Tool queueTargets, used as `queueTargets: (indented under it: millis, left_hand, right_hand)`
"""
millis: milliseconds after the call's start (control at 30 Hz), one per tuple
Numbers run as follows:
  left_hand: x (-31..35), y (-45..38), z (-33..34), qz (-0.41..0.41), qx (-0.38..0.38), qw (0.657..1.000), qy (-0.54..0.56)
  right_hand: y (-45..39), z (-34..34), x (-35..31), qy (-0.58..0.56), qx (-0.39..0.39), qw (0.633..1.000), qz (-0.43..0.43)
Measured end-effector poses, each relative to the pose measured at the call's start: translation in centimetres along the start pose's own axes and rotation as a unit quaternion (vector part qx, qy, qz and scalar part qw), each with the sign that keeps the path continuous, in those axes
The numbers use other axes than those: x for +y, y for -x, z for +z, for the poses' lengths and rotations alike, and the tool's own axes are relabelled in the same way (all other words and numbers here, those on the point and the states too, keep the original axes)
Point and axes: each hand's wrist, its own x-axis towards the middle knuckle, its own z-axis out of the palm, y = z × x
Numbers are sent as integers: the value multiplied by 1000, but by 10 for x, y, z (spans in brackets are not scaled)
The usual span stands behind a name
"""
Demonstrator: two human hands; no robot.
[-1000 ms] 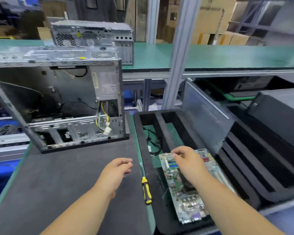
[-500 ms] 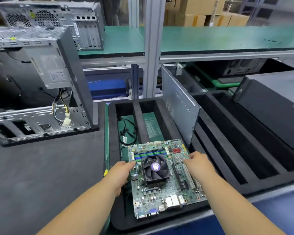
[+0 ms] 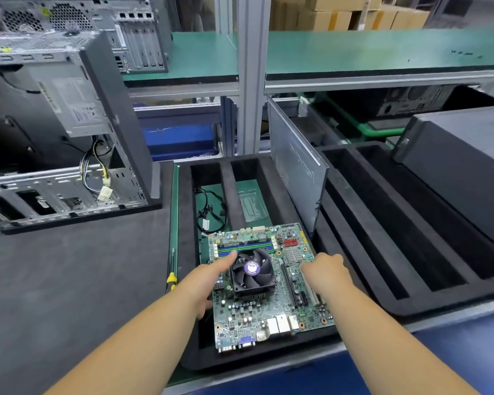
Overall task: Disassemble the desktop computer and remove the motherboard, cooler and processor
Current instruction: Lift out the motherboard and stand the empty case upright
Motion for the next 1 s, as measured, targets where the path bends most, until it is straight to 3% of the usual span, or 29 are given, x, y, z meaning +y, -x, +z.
queueTargets:
  millis: [167, 567, 1000]
  left_hand:
    - [-8, -2, 4, 20, 10, 999, -36]
    - [-6, 11, -12, 31, -28, 999, 29]
    - [25, 59, -139, 74, 16, 997, 9]
  right_hand:
    - [2, 1, -2, -48, 1, 998, 29]
    - [11, -13, -3, -179, -27, 983, 6]
    - [58, 32, -104, -223, -58, 970, -80]
